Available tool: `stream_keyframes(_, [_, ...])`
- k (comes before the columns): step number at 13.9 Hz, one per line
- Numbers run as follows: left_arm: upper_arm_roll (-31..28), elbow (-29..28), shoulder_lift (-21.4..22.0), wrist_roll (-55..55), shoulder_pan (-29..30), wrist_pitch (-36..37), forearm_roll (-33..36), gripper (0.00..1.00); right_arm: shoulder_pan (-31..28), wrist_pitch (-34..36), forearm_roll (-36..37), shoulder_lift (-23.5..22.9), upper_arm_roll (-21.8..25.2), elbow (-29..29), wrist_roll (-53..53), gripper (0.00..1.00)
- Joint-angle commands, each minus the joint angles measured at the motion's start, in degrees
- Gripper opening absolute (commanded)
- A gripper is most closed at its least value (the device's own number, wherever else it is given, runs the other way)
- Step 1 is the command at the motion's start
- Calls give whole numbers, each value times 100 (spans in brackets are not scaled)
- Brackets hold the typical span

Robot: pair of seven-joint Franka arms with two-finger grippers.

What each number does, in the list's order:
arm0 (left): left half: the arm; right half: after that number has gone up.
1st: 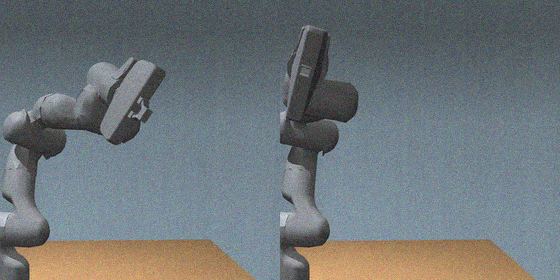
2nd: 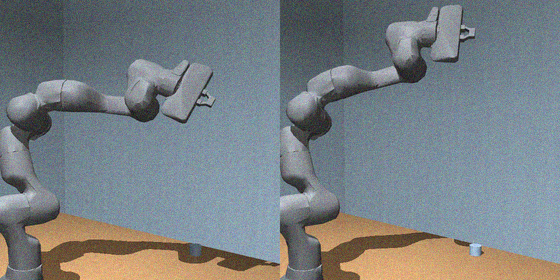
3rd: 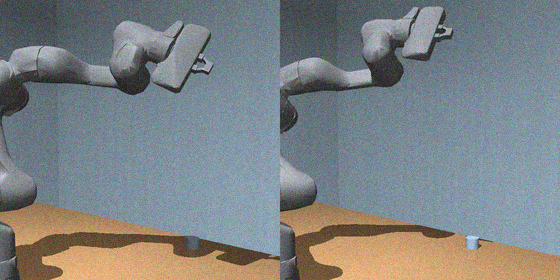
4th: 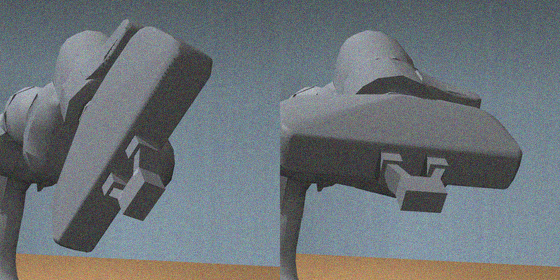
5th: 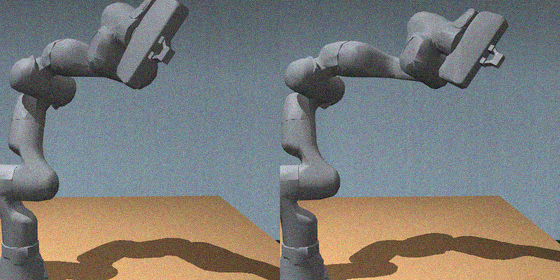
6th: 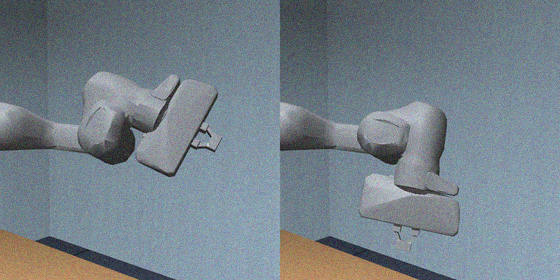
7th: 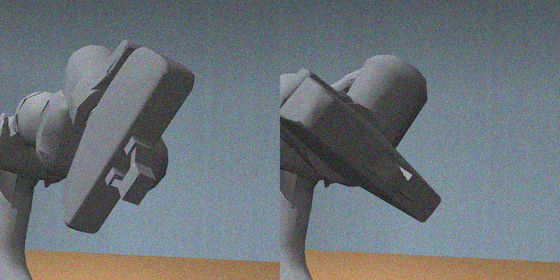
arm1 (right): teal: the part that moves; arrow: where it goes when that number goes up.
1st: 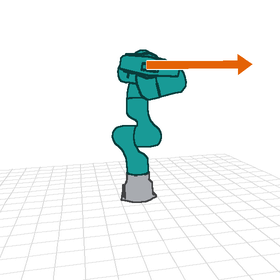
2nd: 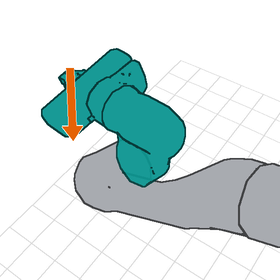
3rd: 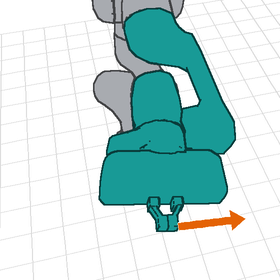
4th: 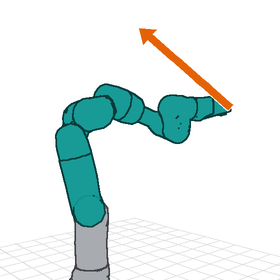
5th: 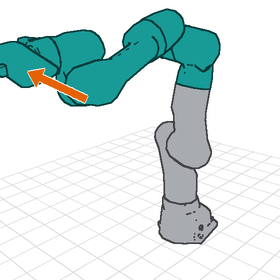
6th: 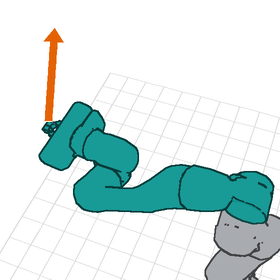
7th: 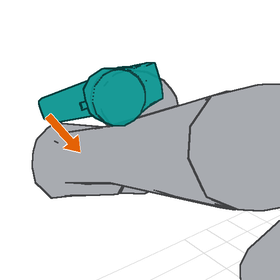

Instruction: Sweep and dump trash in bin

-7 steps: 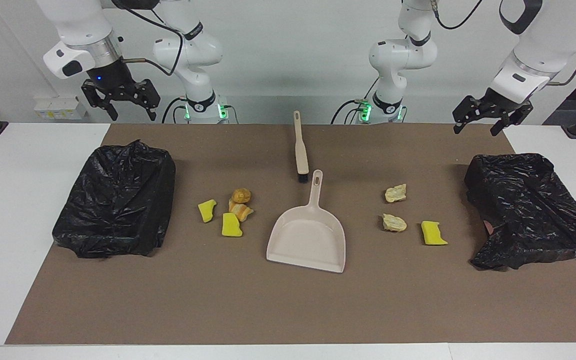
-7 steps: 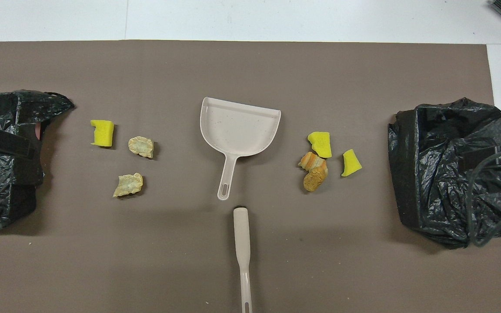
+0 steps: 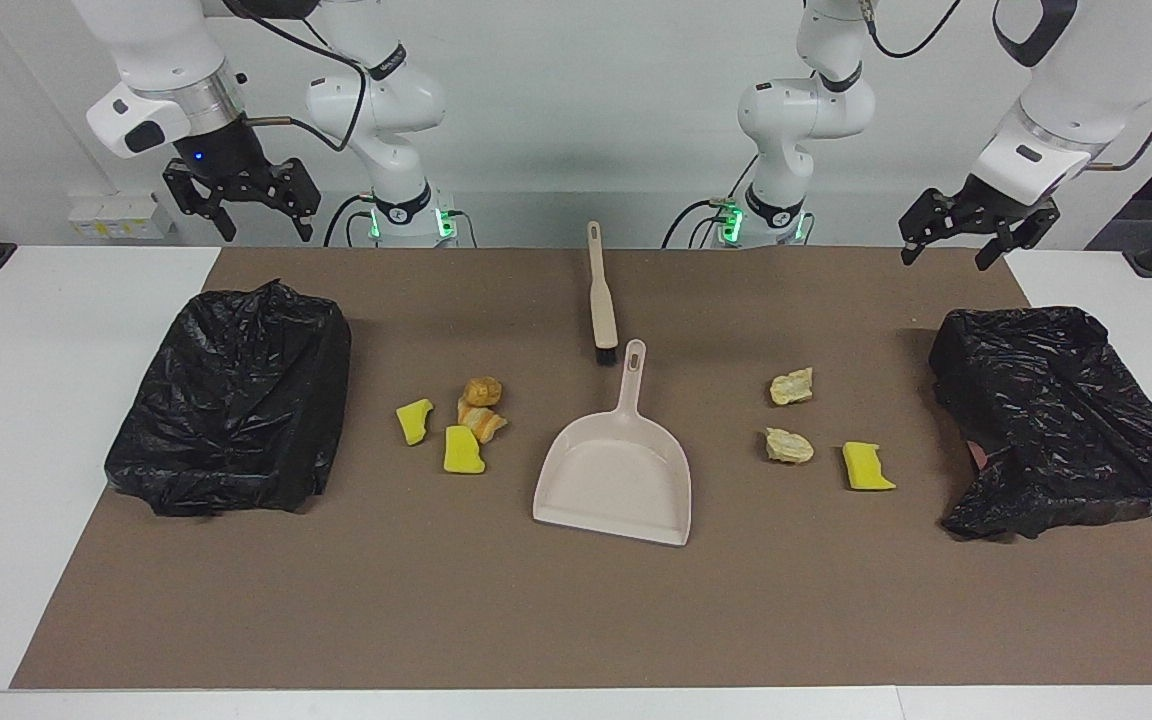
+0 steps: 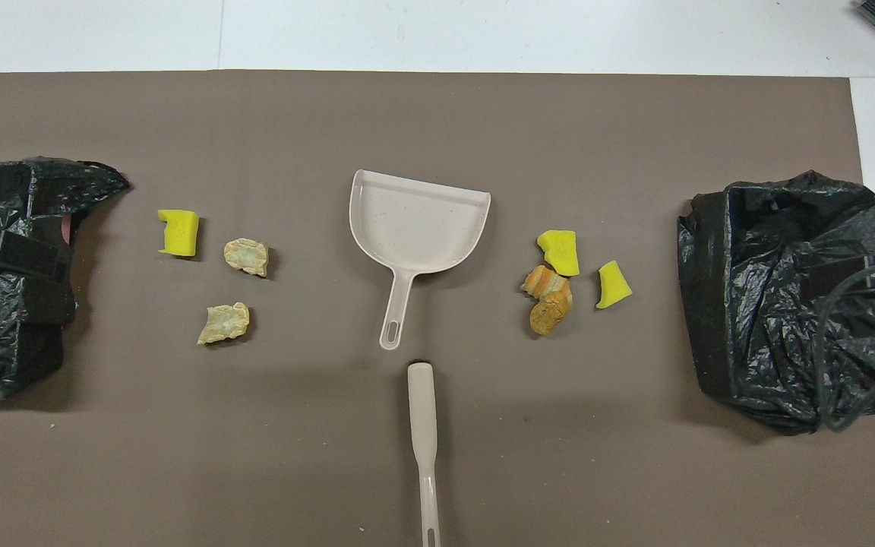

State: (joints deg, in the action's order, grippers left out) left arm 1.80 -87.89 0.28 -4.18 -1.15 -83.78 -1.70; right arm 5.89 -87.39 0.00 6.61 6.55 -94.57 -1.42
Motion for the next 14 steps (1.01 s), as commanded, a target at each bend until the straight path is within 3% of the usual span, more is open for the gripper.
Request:
stream_keyframes(1, [-21,-79,104,-47,-61,20,29,100,-44,21,-132,-55,13,87,203,100])
stream_keyframes(6, [5,-403,192,-83,-359,-51,20,100,-44,21,-141,-55,13,87,203,100])
stream_keyframes(12, [5,-2141,877,119,-1535,-1156,-24,100,-88,21,-123,-55,22,87,203,100])
stream_keyframes(14, [14,-2897,1158,513,-1948,-1823,-24,100,-88,221,-36,-46,22,87,229,100])
